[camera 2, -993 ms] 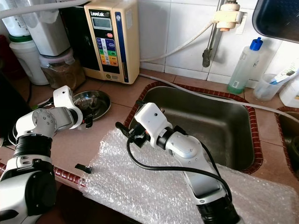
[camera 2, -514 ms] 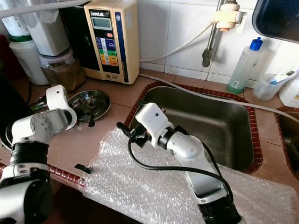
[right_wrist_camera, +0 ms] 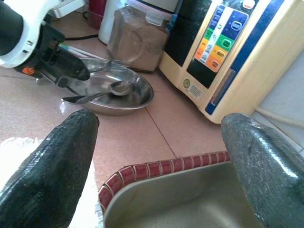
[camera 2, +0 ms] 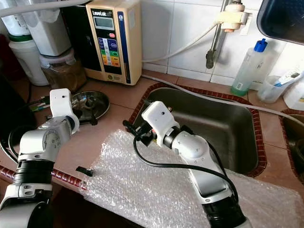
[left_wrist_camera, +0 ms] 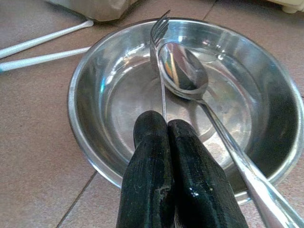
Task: Kitchen organization
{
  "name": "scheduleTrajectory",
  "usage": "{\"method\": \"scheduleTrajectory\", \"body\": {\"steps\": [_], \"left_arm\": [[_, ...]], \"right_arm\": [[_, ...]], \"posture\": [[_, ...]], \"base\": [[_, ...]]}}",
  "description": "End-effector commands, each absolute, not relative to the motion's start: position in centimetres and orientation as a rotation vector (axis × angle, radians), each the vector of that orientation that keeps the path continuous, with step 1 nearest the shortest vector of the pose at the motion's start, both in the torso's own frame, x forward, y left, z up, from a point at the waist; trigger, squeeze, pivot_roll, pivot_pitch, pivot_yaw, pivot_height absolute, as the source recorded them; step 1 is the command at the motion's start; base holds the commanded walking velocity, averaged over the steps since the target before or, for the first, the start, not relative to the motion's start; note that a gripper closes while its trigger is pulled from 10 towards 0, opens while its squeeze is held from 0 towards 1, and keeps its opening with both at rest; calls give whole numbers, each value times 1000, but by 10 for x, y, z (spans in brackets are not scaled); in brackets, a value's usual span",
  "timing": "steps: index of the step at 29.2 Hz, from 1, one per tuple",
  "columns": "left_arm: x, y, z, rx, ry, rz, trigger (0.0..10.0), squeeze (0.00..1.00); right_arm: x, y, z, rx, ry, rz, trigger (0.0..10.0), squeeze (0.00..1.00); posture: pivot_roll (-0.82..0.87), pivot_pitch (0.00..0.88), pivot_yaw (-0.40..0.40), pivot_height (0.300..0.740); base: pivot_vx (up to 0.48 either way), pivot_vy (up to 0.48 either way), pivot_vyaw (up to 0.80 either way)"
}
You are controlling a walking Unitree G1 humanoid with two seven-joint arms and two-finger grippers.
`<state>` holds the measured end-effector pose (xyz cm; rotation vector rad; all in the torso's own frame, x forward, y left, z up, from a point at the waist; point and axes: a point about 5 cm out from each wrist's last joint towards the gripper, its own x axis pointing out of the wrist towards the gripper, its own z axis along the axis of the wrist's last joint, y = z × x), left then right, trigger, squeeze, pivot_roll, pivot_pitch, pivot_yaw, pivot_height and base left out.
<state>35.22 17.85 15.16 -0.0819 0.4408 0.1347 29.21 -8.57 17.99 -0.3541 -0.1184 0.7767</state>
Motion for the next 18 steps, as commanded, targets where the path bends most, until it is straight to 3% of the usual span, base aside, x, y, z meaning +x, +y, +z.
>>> {"method": "scheduleTrajectory", "body": {"steps": [1, 8, 11, 18], "left_arm": [[351, 176, 153, -78, 433, 120, 0, 0], [353, 171, 167, -44, 324, 83, 0, 0], [354, 153, 187, -17, 162, -20, 0, 0], [344, 111, 205, -205, 16, -289, 0, 0]], "right_arm": [[294, -86, 183, -350, -131, 773, 10000, 0], [295, -88, 184, -344, -135, 764, 10000, 0], [303, -95, 189, -300, -158, 664, 10000, 0], [325, -117, 205, -103, -195, 419, 10000, 0]], "posture": [[31, 0, 30, 740], [30, 0, 27, 740], [31, 0, 23, 740], [30, 0, 20, 740]], "base": [[0, 0, 0], [0, 0, 0], [0, 0, 0], [0, 0, 0]]}}
